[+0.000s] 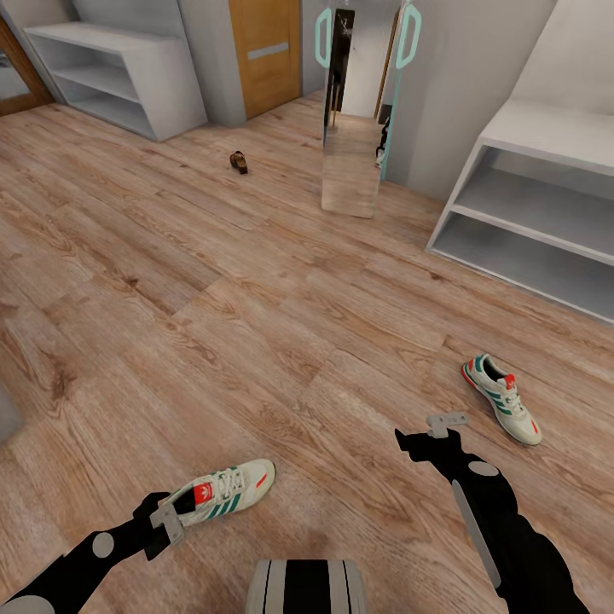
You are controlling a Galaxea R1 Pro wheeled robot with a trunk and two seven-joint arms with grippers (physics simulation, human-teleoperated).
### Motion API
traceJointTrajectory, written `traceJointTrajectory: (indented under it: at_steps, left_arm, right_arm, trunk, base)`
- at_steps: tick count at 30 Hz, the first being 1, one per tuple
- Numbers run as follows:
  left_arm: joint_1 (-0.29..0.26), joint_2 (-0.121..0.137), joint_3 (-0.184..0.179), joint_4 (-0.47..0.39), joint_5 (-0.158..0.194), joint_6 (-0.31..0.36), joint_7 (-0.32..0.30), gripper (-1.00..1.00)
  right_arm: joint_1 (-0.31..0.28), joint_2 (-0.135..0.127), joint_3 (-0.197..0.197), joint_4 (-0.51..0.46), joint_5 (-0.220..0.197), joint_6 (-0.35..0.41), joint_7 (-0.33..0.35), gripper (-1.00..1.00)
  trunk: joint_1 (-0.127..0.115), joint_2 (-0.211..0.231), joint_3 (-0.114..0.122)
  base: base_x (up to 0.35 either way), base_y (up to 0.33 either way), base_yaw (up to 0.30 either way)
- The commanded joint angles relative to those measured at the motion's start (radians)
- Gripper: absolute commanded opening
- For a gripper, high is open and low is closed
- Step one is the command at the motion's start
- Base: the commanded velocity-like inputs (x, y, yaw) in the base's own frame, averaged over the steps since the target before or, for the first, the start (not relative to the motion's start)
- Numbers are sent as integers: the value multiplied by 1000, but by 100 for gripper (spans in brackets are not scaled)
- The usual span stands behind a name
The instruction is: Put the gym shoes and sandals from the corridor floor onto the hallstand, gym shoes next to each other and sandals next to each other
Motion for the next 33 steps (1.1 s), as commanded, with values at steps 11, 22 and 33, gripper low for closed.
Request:
traceJointTrajectory:
  at_steps: [11,22,33]
  left_arm:
    - [0,0,-2,0,-12,-5,2,-100]
    - [-1,-1,-2,1,-8,-3,6,-100]
    - [-2,-1,62,0,-6,1,4,-100]
  right_arm:
    - [0,-1,2,-8,3,5,3,100]
    - [0,-2,3,-16,54,5,4,100]
    - [0,-2,3,-19,98,4,4,100]
  trunk:
    - [-5,2,38]
    - [-10,5,81]
    - [-15,7,123]
  base:
    - [0,0,0]
    - [0,0,0]
    - [0,0,0]
